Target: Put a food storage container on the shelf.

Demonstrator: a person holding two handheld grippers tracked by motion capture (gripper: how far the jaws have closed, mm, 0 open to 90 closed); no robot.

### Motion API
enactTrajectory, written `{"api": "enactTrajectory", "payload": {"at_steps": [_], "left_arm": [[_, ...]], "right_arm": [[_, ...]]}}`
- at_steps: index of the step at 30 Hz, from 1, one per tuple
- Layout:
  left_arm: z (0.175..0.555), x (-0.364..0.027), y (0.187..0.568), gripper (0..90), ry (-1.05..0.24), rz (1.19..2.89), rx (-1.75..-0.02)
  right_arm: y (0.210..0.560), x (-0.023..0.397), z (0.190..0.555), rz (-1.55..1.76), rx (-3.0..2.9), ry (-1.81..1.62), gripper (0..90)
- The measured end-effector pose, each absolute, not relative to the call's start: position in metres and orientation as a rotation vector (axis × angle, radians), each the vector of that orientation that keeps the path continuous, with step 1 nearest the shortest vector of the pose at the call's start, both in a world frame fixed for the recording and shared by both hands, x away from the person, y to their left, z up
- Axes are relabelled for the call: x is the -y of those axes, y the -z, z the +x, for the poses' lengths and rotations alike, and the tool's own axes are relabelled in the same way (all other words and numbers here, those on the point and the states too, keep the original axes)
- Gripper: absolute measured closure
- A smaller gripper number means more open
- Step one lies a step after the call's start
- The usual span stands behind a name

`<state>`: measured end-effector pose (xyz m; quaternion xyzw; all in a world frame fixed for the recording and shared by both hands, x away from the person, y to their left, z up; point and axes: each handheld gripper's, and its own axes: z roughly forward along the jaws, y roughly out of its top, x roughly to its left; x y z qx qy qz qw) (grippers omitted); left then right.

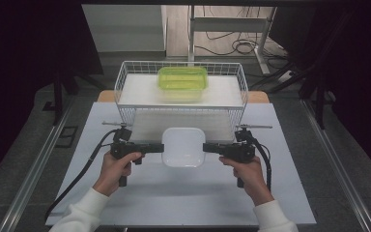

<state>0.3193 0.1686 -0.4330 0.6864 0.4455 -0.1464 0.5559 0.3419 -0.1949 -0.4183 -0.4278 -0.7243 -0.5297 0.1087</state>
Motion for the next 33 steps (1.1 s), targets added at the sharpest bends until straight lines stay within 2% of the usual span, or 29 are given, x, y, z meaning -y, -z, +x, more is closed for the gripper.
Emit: {"api": "enactTrajectory", "payload": {"at_steps": [33], "left_arm": [[0.338, -0.175, 0.363, 80.9, 0.270, 1.610, -0.984]], "right_arm": [[0.344, 0.188, 0.357, -1.208, 2.180, 1.670, 78.5]]}}
